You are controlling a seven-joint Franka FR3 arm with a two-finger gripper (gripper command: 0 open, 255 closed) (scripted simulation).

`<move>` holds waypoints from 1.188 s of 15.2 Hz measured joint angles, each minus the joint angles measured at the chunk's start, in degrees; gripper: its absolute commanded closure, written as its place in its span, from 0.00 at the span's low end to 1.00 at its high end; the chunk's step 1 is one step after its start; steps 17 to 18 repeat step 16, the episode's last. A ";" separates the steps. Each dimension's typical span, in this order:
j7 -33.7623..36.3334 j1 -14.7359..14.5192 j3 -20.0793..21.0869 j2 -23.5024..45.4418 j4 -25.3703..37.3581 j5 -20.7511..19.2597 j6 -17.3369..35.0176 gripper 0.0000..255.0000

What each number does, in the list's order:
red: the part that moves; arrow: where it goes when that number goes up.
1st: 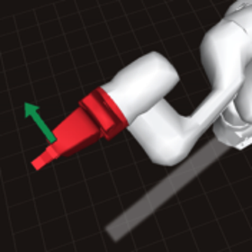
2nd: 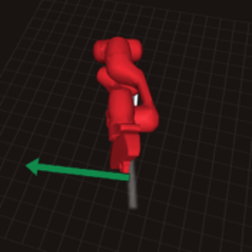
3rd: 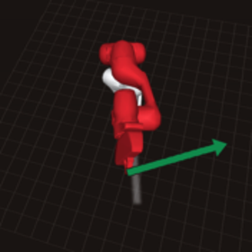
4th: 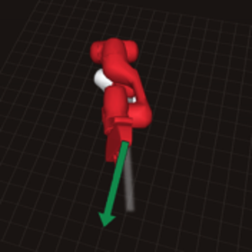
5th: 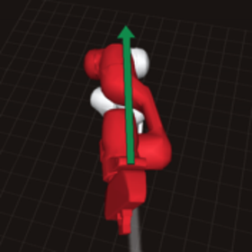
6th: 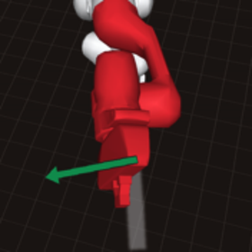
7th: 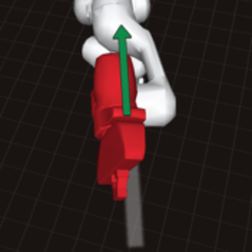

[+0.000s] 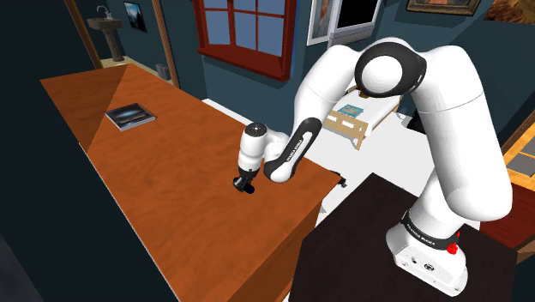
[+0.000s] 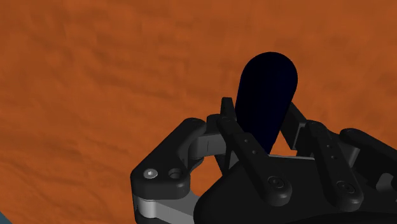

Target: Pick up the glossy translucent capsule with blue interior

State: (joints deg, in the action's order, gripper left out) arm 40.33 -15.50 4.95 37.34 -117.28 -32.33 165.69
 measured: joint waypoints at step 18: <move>-5.14 4.52 5.76 -9.95 -3.19 4.93 -7.17 1.00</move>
